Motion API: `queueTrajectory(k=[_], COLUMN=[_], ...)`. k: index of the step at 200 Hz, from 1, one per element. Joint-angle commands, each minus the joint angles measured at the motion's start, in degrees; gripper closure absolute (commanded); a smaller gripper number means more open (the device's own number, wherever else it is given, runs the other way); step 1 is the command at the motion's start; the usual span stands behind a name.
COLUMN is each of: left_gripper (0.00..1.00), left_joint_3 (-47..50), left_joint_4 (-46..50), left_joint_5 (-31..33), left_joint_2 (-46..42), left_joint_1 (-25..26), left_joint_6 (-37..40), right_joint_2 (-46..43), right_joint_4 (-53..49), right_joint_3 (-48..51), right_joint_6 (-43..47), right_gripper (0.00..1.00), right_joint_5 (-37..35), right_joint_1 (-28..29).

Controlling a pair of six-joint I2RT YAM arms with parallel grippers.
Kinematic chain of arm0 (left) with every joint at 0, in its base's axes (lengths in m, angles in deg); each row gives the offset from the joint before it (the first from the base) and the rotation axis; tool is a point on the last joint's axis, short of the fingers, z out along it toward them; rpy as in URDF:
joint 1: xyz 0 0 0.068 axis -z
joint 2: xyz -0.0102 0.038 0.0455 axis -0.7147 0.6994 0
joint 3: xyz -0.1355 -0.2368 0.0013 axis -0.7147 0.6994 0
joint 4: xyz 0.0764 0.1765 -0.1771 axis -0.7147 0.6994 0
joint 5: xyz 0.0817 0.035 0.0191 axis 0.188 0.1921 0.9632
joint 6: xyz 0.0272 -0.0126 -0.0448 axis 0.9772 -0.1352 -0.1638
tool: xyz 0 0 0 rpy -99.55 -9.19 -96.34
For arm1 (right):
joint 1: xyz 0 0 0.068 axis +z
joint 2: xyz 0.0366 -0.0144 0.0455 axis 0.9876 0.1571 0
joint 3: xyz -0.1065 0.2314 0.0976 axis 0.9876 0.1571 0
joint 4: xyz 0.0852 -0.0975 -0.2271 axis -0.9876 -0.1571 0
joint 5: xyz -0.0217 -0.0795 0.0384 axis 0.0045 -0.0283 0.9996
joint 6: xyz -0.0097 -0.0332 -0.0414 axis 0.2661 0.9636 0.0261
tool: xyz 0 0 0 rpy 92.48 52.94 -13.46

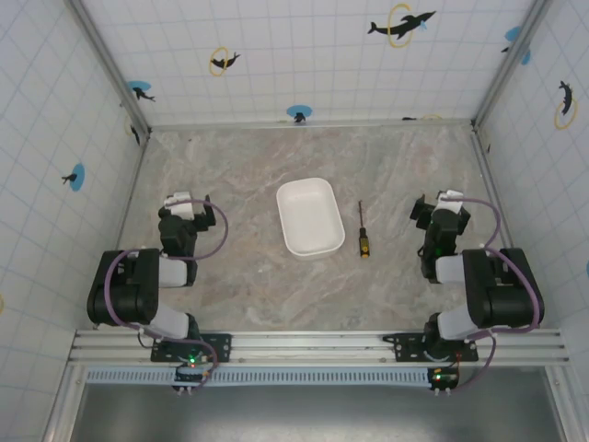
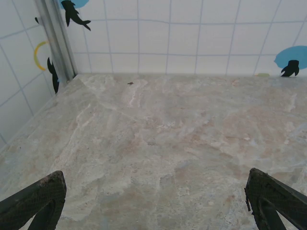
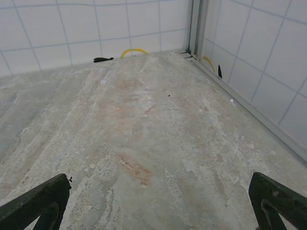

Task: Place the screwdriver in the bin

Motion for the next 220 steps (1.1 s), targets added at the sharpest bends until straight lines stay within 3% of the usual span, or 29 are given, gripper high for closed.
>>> queueTrajectory(k=[1,47,90,102,123,132,149,172,190,220], left_gripper=[0.02,0.02,0.03,0.02,0.02,0.02,0.02,0.02,0.02,0.02], left_joint_3=[0.0,-0.1,-1.6,-5.0,-16.4,-20.9,-21.4,-14.8,-12.7,-12.0], left_joint_4=[-1.5,-1.5,1.6,10.2,34.7,42.7,45.9,39.9,38.6,38.7], left_joint_5=[-0.6,-0.6,-0.6,2.0,11.7,12.1,7.3,-7.9,-15.4,-24.1], left_joint_2=[0.2,0.2,-1.1,-3.1,-5.6,-5.5,-7.4,-12.9,-15.3,-15.6], left_joint_1=[0.1,0.1,0.1,0.3,0.3,0.3,0.6,0.7,0.8,1.9], left_joint_6=[0.8,0.7,0.8,-0.2,-8.7,-10.0,-10.0,-10.0,-14.1,-18.4], right_joint_2=[-0.2,-0.5,-7.6,-10.2,-15.4,-17.1,-18.8,-18.5,-16.4,-12.3], right_joint_4=[0.6,0.4,-13.8,-18.4,-31.2,-37.2,-48.8,-60.9,-68.6,-74.0], right_joint_3=[-1.9,-2.1,-6.9,-8.6,-13.3,-15.8,-20.7,-25.8,-28.0,-28.2], right_joint_6=[0.1,1.2,0.3,0.1,-1.2,-2.5,-6.7,-10.1,-11.7,-14.0], right_gripper=[0.02,0.02,0.02,0.01,0.01,0.02,0.01,0.01,0.01,0.00], right_joint_5=[-0.7,1.2,-2.6,-2.5,1.4,3.7,7.9,15.1,19.6,22.6], right_joint_1=[0.3,0.4,0.7,0.9,1.3,1.6,2.5,4.9,8.1,14.3])
